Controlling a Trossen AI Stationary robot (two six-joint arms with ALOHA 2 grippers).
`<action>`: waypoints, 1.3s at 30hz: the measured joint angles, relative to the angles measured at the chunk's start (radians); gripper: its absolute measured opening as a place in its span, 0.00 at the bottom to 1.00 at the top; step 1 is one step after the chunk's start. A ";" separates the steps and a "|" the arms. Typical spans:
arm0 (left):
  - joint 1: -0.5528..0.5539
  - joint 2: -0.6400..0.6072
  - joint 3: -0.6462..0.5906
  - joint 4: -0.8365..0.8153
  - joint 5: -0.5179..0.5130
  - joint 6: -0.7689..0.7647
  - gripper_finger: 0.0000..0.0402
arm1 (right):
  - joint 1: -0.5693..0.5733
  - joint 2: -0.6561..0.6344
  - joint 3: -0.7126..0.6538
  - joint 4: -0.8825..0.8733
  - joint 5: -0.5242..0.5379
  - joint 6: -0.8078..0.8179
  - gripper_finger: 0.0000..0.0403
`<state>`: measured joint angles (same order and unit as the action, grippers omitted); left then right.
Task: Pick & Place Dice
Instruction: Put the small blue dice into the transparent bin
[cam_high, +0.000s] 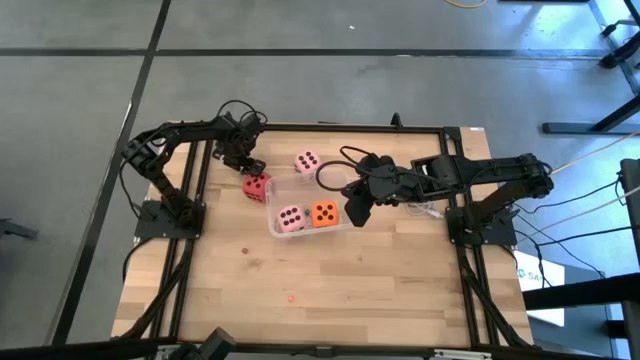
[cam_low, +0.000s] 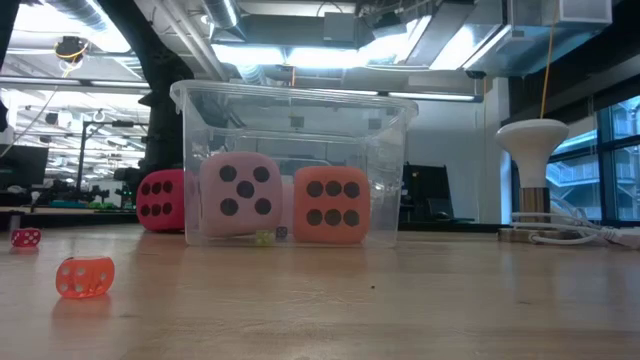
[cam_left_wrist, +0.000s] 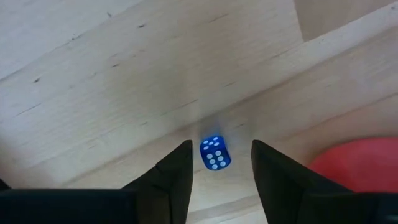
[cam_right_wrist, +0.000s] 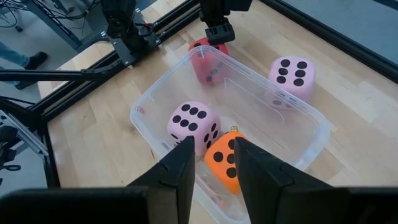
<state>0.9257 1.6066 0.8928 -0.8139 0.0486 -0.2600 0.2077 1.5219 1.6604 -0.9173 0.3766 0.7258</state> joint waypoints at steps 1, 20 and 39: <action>0.000 0.000 0.000 0.000 0.002 0.001 0.37 | 0.000 0.000 0.000 0.000 0.000 0.000 0.28; 0.000 0.009 -0.003 -0.014 -0.030 0.047 0.20 | 0.006 0.001 0.000 0.000 -0.032 0.000 0.28; -0.001 0.039 0.002 -0.015 -0.026 0.144 0.04 | 0.024 0.001 0.000 0.001 -0.035 0.003 0.28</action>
<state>0.9245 1.6459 0.8944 -0.8284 0.0223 -0.1160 0.2314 1.5227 1.6604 -0.9167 0.3412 0.7292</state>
